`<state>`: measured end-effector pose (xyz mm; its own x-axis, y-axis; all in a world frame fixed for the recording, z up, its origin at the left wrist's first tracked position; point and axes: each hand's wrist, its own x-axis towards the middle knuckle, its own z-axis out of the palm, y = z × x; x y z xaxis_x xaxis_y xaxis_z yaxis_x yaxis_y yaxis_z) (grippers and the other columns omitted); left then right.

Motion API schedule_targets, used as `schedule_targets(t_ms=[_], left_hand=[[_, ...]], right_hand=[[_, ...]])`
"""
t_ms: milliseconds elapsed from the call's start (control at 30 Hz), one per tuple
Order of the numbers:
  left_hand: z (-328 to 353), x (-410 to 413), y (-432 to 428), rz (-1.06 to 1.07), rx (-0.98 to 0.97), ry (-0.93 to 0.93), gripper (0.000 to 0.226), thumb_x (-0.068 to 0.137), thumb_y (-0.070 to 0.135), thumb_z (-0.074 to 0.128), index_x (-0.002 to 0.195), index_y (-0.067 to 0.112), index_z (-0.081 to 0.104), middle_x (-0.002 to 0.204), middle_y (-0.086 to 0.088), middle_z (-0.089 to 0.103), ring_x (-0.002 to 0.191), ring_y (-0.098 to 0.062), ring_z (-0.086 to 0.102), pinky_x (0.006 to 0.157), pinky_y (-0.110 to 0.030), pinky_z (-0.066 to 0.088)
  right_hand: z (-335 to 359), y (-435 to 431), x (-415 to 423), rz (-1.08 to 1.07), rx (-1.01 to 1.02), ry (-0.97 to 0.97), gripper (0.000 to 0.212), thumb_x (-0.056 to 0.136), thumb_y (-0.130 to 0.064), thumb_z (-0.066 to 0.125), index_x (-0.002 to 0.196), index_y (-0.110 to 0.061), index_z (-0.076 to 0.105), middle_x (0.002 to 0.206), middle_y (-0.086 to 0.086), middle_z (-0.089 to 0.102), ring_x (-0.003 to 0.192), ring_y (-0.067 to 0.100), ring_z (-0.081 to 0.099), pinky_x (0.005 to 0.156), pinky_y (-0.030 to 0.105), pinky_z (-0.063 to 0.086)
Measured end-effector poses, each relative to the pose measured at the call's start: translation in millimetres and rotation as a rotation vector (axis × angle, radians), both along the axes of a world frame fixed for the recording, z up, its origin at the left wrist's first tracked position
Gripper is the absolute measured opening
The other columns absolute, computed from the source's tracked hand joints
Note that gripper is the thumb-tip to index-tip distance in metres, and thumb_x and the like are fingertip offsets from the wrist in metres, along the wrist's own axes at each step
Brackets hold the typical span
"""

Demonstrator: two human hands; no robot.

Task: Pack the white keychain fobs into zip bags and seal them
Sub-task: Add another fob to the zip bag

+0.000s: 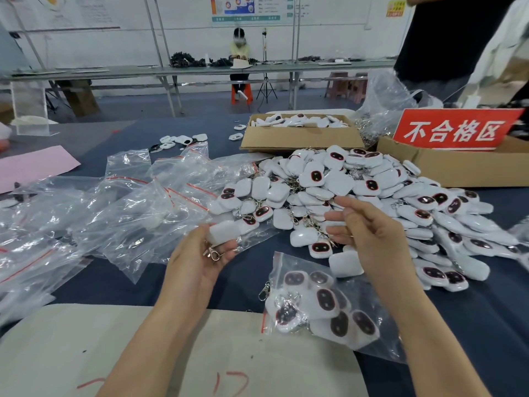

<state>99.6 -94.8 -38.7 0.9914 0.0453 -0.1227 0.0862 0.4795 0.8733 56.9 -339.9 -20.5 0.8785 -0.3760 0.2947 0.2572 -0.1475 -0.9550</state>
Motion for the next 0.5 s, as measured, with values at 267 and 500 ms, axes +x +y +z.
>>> schedule_targets(t_ms=[267,500], left_hand=[[-3,-9,16,-0.471,0.683,-0.257,0.028,0.093,0.023,0.066,0.117,0.036,0.073,0.122,0.009,0.073,0.112,-0.011,0.067,0.1,-0.029,0.05],[-5,-19,0,-0.56,0.585,-0.264,0.035,0.098,0.004,0.06,0.125,0.024,0.068,0.123,0.002,0.072,0.115,-0.015,0.067,0.097,-0.021,0.052]], right_hand=[[-8,4,3,0.147,-0.184,0.135,0.023,0.1,-0.017,0.055,0.104,-0.037,0.068,0.092,-0.016,0.076,0.085,0.007,0.072,0.077,0.021,0.058],[-16,18,-2,0.326,-0.634,0.315,0.017,0.097,-0.036,0.061,0.11,-0.042,0.07,0.084,-0.034,0.067,0.084,-0.019,0.059,0.072,0.002,0.044]])
